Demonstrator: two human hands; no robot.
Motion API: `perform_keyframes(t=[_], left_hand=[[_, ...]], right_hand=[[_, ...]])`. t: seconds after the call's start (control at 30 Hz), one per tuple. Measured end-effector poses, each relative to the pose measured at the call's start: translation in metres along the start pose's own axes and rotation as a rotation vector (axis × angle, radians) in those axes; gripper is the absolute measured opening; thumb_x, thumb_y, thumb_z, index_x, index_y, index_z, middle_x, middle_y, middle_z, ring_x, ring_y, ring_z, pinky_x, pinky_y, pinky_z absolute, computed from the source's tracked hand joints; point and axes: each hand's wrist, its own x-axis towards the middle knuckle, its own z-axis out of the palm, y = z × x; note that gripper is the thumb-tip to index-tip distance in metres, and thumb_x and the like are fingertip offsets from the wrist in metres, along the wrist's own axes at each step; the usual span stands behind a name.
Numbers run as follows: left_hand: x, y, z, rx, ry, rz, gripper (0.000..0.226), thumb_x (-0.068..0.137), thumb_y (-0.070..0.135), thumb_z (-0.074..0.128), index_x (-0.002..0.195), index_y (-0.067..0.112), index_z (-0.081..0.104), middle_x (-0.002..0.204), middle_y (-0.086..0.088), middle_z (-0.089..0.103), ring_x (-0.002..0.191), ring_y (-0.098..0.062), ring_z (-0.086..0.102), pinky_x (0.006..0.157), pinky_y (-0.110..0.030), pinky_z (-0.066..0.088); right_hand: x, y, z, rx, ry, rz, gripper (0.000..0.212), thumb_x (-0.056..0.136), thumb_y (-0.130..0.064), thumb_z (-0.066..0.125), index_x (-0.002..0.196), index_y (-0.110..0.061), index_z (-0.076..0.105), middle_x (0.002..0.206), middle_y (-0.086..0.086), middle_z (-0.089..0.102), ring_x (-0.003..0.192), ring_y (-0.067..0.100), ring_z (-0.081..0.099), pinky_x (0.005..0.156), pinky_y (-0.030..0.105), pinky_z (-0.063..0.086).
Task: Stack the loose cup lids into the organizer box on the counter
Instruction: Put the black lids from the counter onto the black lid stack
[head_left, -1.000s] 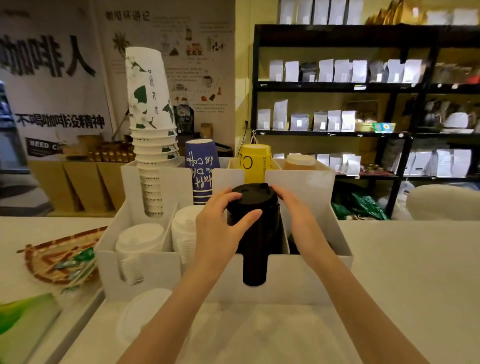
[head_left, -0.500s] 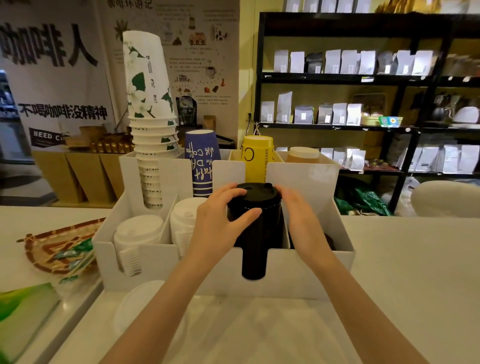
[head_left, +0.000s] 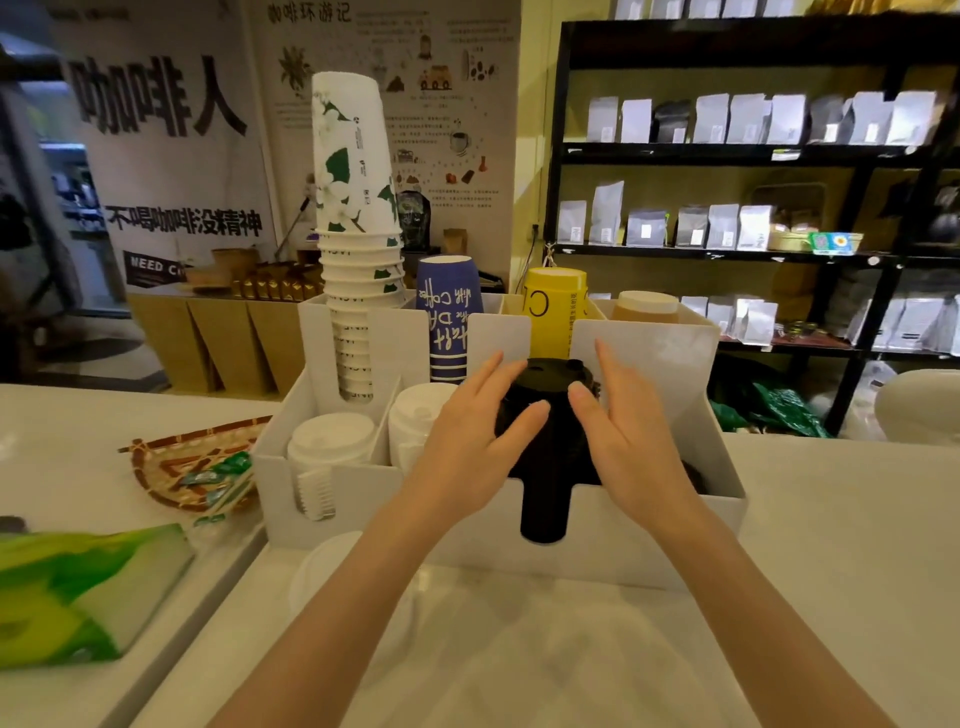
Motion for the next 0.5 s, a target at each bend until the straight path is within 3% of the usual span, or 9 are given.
perform_keyframes(t=[0.1, 0.2, 0.33, 0.5], left_hand=[[-0.017, -0.004, -0.020, -0.014, 0.047, 0.011, 0.048, 0.090, 0.040, 0.042, 0.135, 0.031, 0.029, 0.146, 0.006, 0.032, 0.130, -0.002, 0.023, 0.103, -0.019, 0.018], [-0.044, -0.020, -0.041, 0.016, 0.081, -0.019, 0.044, 0.089, 0.044, 0.041, 0.131, 0.039, 0.030, 0.140, 0.012, 0.037, 0.125, 0.000, 0.030, 0.102, -0.026, 0.026], [-0.088, -0.048, -0.066, 0.106, 0.144, -0.124, 0.048, 0.083, 0.053, 0.040, 0.128, 0.040, 0.032, 0.132, 0.014, 0.041, 0.120, -0.001, 0.035, 0.099, -0.027, 0.029], [-0.135, -0.079, -0.083, 0.153, 0.011, -0.258, 0.071, 0.071, 0.066, 0.050, 0.132, 0.037, 0.029, 0.139, 0.011, 0.035, 0.126, -0.007, 0.032, 0.100, -0.026, 0.027]], right_hand=[[-0.012, -0.020, 0.014, -0.064, 0.066, -0.124, 0.056, 0.090, -0.038, 0.038, 0.140, -0.020, 0.021, 0.146, 0.004, 0.034, 0.135, 0.019, 0.025, 0.112, 0.046, 0.024], [-0.033, -0.041, 0.035, 0.014, 0.032, -0.235, 0.055, 0.088, -0.038, 0.038, 0.139, -0.024, 0.023, 0.144, 0.000, 0.037, 0.132, 0.011, 0.028, 0.108, 0.031, 0.025], [-0.060, -0.050, 0.065, 0.079, -0.255, -0.296, 0.049, 0.090, -0.037, 0.037, 0.137, -0.032, 0.024, 0.139, -0.005, 0.042, 0.119, -0.002, 0.035, 0.099, 0.022, 0.030], [-0.081, -0.034, 0.095, 0.042, -0.512, -0.247, 0.049, 0.091, -0.038, 0.036, 0.138, -0.032, 0.023, 0.143, -0.002, 0.039, 0.127, 0.010, 0.036, 0.102, 0.027, 0.030]])
